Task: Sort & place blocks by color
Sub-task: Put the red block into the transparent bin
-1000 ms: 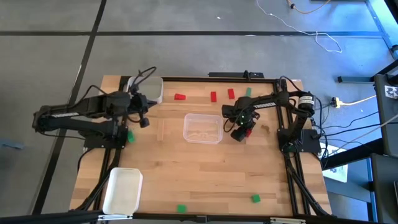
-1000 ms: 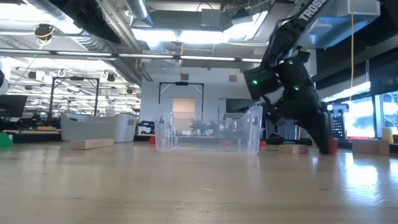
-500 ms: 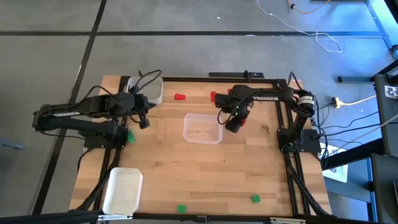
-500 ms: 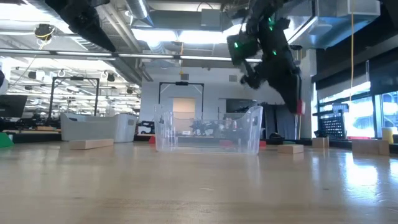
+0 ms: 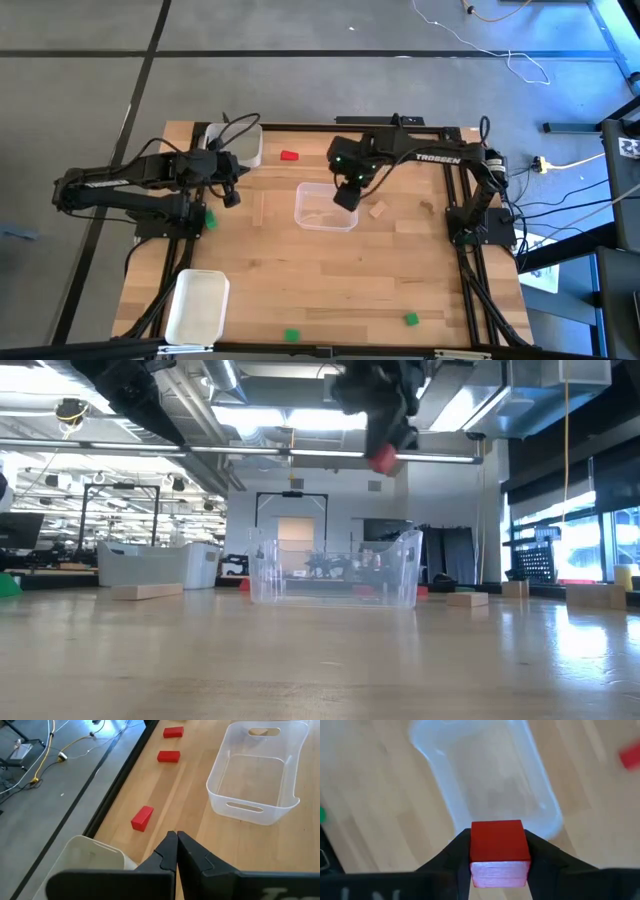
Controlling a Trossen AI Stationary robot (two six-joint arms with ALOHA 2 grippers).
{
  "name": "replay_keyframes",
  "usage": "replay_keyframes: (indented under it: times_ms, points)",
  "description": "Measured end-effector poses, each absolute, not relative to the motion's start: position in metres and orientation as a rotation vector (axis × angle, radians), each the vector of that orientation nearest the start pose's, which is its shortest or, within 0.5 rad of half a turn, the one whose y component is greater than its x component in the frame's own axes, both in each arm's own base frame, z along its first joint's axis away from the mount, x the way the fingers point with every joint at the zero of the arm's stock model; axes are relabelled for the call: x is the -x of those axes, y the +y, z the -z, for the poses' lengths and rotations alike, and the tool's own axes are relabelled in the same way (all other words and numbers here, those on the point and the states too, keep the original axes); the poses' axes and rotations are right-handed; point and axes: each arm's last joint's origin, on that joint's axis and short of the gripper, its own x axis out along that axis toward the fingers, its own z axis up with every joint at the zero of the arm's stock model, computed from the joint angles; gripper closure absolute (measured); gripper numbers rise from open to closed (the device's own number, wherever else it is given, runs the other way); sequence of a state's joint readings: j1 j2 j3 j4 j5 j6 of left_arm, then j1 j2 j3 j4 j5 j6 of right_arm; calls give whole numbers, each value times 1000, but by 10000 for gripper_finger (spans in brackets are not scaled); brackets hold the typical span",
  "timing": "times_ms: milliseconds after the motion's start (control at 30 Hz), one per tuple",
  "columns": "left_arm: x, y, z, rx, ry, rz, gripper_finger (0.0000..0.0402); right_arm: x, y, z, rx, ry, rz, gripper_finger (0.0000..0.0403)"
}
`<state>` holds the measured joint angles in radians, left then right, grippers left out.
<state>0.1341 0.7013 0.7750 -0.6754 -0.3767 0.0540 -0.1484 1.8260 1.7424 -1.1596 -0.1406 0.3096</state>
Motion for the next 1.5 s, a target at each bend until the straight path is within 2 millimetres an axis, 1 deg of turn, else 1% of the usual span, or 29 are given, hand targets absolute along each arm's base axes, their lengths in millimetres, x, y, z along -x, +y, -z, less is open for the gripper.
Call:
replay_keyframes:
  times_ms: [67,133,233,367,500,633,733,867,1133,1300,1367,1500]
  points:
    - [-134,29,-298,-125,617,-479,401,-372,-45,-302,-437,1202,176,269]
    - [-134,29,-298,-125,617,-479,401,-382,-42,-290,-429,1212,167,269]
    - [-134,29,-298,-125,617,-479,401,-397,-41,-266,-413,1245,152,269]
    - [-133,28,-296,-123,639,-462,401,-412,-42,-235,-415,1299,130,269]
    - [-133,26,-294,-96,657,-372,401,-420,-43,-212,-414,1343,119,269]
    - [-132,24,-293,-73,667,-301,401,-425,-44,-196,-414,1374,121,269]
    - [-132,23,-293,-71,668,-295,401,-428,-44,-186,-415,1396,124,269]
    - [-132,23,-293,-71,669,-295,401,-429,-44,-178,-417,1413,127,269]
    - [-132,23,-293,-71,670,-296,401,-430,-46,-178,-422,1402,132,266]
    - [-132,23,-293,-71,670,-296,401,-431,-46,-178,-421,1396,131,210]
    - [-132,23,-293,-71,670,-297,401,-431,-46,-178,-422,1396,131,201]
    - [-132,23,-293,-71,671,-296,401,-431,-46,-178,-421,1396,131,196]
